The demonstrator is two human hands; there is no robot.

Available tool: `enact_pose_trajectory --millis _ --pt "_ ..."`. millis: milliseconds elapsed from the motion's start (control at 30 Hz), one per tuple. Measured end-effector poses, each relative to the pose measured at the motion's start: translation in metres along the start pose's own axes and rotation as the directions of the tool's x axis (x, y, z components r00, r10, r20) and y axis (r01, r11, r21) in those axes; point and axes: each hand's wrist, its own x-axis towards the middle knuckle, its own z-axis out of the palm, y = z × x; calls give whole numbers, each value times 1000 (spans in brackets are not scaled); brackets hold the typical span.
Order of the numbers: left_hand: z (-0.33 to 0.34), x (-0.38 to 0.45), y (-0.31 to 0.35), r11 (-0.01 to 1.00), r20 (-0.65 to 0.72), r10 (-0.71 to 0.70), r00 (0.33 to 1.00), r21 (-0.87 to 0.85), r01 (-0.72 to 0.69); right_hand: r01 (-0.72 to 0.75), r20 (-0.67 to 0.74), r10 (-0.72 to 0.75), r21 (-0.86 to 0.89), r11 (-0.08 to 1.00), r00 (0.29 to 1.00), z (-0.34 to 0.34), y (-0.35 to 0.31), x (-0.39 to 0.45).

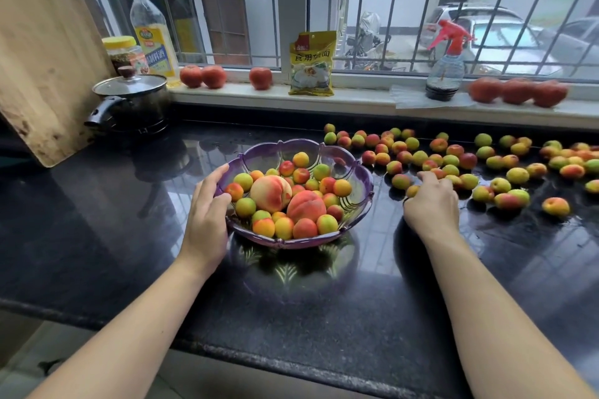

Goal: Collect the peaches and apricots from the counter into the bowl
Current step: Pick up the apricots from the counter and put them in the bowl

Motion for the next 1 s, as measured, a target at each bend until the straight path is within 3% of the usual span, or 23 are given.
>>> enact_pose_trajectory --millis 133,267,367,433,533,633,767,867,933,1000 --pt "-1 0 1 1000 2 -3 1000 -14 3 -33 -15 34 35 999 999 -1 0 2" --pt "-1 1 2 1000 -5 -1 1000 -29 1 53 -156 -5 306 951 988 -11 -8 -1" --pt "-1 1 2 999 4 -6 1000 -44 6 297 -195 -226 523 799 954 -25 -24 -14" --pt "-1 1 2 998 10 -13 1000 -56 14 416 -144 -414 579 701 899 -27 -36 -26" --pt "-1 1 3 998 -2 -12 1000 -59 12 502 -33 -561 491 712 827 -21 -45 -36" --pt "-1 1 3 998 0 -16 1000 -62 16 565 26 -610 348 748 792 -17 -44 -38" --pt "-1 1 3 997 2 -15 1000 -73 15 514 -32 -552 412 752 833 -15 -41 -34" --pt "-1 1 3 997 7 -16 1000 -77 16 367 -174 -325 518 773 930 -15 -36 -23" --pt "-1 1 1 997 12 -16 1000 -79 17 279 -182 -218 454 846 959 -10 -26 -13" --pt "-1 2 0 997 5 -14 1000 -77 14 237 -116 -211 322 916 971 -2 -15 -6"
